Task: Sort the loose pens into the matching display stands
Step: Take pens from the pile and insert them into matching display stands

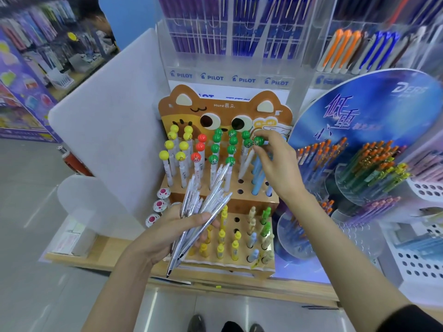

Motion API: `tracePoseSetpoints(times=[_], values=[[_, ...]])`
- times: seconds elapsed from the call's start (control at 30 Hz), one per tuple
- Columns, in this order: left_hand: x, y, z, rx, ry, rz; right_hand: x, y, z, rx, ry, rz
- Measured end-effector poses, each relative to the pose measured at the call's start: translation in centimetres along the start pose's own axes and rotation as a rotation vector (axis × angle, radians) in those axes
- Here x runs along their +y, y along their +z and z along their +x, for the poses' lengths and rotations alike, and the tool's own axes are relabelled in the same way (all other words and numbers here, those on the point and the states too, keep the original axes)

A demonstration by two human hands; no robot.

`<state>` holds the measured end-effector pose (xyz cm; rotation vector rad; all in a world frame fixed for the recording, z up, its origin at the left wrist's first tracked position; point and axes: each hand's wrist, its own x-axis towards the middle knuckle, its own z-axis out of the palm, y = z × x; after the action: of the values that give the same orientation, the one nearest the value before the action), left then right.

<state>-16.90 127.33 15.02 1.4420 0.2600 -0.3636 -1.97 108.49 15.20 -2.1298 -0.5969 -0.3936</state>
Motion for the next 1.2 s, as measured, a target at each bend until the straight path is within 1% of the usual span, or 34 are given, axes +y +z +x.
tracePoseSetpoints(times=[0.13, 0.27, 0.37, 0.4, 0.53, 0.67, 0.77, 0.87, 1.0, 1.1, 1.13, 1.17, 1.2], values=[[-0.3, -0.2, 0.1, 0.009, 0.012, -0.012, 0.2, -0.1, 0.1, -0.023, -0.049, -0.055], [-0.4, -0.1, 0.3, 0.021, 0.012, -0.052, 0.3, 0.1, -0.6, -0.084, -0.095, -0.089], [-0.4, 0.1, 0.3, 0.024, 0.027, -0.062, 0.6, 0.4, 0.2, -0.085, -0.203, -0.292], [-0.4, 0.2, 0.3, 0.023, 0.030, -0.059, 0.6, 0.5, 0.6, -0.077, -0.199, -0.328], [-0.3, 0.4, 0.3, 0.023, 0.042, -0.062, 0.5, 0.6, 1.5, -0.093, -0.100, -0.318], [-0.3, 0.1, 0.3, 0.023, 0.045, -0.075, 1.0, 1.0, 0.5, -0.170, -0.142, -0.322], [-0.3, 0.1, 0.4, 0.022, 0.055, -0.084, 1.3, 1.3, 0.1, -0.122, -0.160, -0.344], [-0.3, 0.3, 0.3, 0.011, 0.069, -0.084, 1.4, 1.4, 0.4, -0.127, -0.147, -0.392], [0.0, 0.6, 0.4, 0.000, 0.083, -0.085, 1.4, 1.2, -0.1, -0.102, -0.247, -0.365], [0.3, 1.3, 0.4, -0.016, 0.104, -0.077, 0.7, -0.3, -1.4, -0.008, -0.263, -0.281], [0.4, 1.6, 0.4, -0.023, 0.107, -0.081, 0.1, -1.0, -2.2, 0.024, -0.215, -0.201], [0.5, 2.1, 0.5, -0.029, 0.105, -0.085, -0.8, -1.7, -3.1, 0.024, -0.118, -0.071], [0.5, 2.7, 0.6, -0.034, 0.103, -0.084, -1.9, -2.4, -4.0, -0.013, 0.016, 0.098]])
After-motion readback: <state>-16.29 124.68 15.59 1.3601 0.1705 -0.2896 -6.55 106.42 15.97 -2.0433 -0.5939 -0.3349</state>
